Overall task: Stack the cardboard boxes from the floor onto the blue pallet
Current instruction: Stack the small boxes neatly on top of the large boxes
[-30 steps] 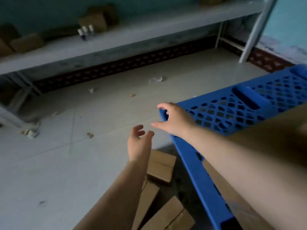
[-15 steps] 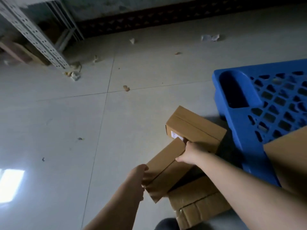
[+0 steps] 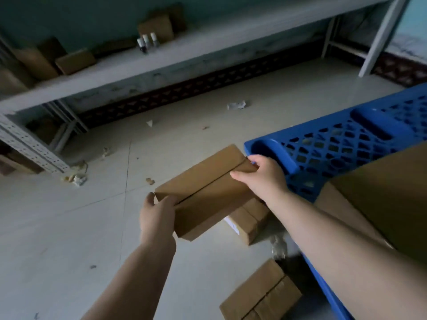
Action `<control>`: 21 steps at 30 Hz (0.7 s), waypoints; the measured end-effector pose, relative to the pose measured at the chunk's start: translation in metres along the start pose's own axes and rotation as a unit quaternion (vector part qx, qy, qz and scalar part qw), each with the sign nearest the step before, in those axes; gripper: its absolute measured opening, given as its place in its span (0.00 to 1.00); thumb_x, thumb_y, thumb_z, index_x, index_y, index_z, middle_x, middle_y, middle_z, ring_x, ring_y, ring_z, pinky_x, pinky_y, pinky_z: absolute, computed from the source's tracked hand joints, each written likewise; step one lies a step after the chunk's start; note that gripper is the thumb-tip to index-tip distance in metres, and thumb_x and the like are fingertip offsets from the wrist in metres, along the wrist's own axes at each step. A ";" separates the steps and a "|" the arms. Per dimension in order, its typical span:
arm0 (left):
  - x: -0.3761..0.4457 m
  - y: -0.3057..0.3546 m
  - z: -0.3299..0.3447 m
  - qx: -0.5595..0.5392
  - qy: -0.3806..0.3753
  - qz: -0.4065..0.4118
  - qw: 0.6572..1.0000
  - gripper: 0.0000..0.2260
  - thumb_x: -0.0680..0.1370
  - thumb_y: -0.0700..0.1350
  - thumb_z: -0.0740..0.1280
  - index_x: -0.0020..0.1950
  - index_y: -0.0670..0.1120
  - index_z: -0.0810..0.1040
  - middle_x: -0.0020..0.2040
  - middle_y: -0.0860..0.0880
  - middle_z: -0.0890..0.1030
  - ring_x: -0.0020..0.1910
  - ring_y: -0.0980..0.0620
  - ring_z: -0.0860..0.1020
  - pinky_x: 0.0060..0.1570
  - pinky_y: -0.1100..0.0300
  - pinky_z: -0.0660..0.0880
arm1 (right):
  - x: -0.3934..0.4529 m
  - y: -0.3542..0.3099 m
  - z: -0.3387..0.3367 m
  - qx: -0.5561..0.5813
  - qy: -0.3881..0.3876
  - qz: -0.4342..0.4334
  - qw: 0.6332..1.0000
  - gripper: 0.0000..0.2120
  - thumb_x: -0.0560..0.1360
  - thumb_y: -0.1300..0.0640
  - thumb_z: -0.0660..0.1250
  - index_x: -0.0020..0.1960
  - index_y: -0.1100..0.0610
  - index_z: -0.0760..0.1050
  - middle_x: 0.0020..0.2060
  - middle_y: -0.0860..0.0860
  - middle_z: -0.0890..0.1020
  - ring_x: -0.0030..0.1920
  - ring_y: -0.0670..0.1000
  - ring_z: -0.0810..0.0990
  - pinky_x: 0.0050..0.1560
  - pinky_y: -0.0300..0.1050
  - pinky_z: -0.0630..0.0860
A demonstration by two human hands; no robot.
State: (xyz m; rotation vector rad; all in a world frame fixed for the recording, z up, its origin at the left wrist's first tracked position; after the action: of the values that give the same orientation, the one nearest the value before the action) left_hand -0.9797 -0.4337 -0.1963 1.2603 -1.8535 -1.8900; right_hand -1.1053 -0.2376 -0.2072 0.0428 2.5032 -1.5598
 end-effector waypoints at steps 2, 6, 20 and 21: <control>-0.028 0.032 0.019 -0.019 -0.039 0.025 0.999 0.23 0.74 0.41 0.64 0.69 0.49 0.66 0.60 0.43 0.75 0.55 0.44 0.75 0.53 0.48 0.75 | -0.005 -0.030 -0.046 0.029 0.056 -0.028 0.998 0.31 0.66 0.48 0.74 0.66 0.53 0.70 0.62 0.51 0.75 0.59 0.51 0.74 0.47 0.41 0.69; -0.102 0.084 0.064 -0.081 -0.117 0.073 0.987 0.24 0.75 0.42 0.65 0.70 0.50 0.65 0.61 0.48 0.75 0.54 0.48 0.75 0.51 0.53 0.73 | -0.021 -0.079 -0.146 0.045 0.159 -0.079 0.983 0.28 0.66 0.48 0.74 0.63 0.53 0.73 0.59 0.51 0.76 0.56 0.51 0.75 0.46 0.39 0.72; -0.245 0.041 0.191 -0.002 -0.288 0.135 0.948 0.34 0.73 0.36 0.64 0.73 0.59 0.56 0.69 0.55 0.65 0.62 0.51 0.70 0.61 0.46 0.72 | -0.105 0.014 -0.329 -0.109 0.325 0.006 0.939 0.26 0.72 0.45 0.66 0.67 0.52 0.68 0.66 0.51 0.72 0.62 0.53 0.72 0.52 0.41 0.69; -0.249 0.033 0.199 0.011 -0.302 0.128 0.944 0.34 0.73 0.36 0.64 0.73 0.58 0.55 0.67 0.55 0.66 0.61 0.52 0.70 0.61 0.48 0.71 | -0.107 0.025 -0.330 -0.148 0.317 0.029 0.936 0.27 0.73 0.45 0.65 0.69 0.54 0.66 0.67 0.53 0.71 0.64 0.54 0.71 0.56 0.44 0.70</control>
State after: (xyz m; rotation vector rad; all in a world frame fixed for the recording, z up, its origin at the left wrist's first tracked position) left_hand -0.9762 -0.1298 -0.0939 0.4125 -2.1776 -2.2646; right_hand -1.0453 0.0756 -0.0690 0.6694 3.1537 -1.2659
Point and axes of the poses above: each hand's wrist, its own x-axis towards the middle knuckle, its own z-axis out of the palm, y = z × x, the point moved 6 cm from there along x, towards the middle knuckle
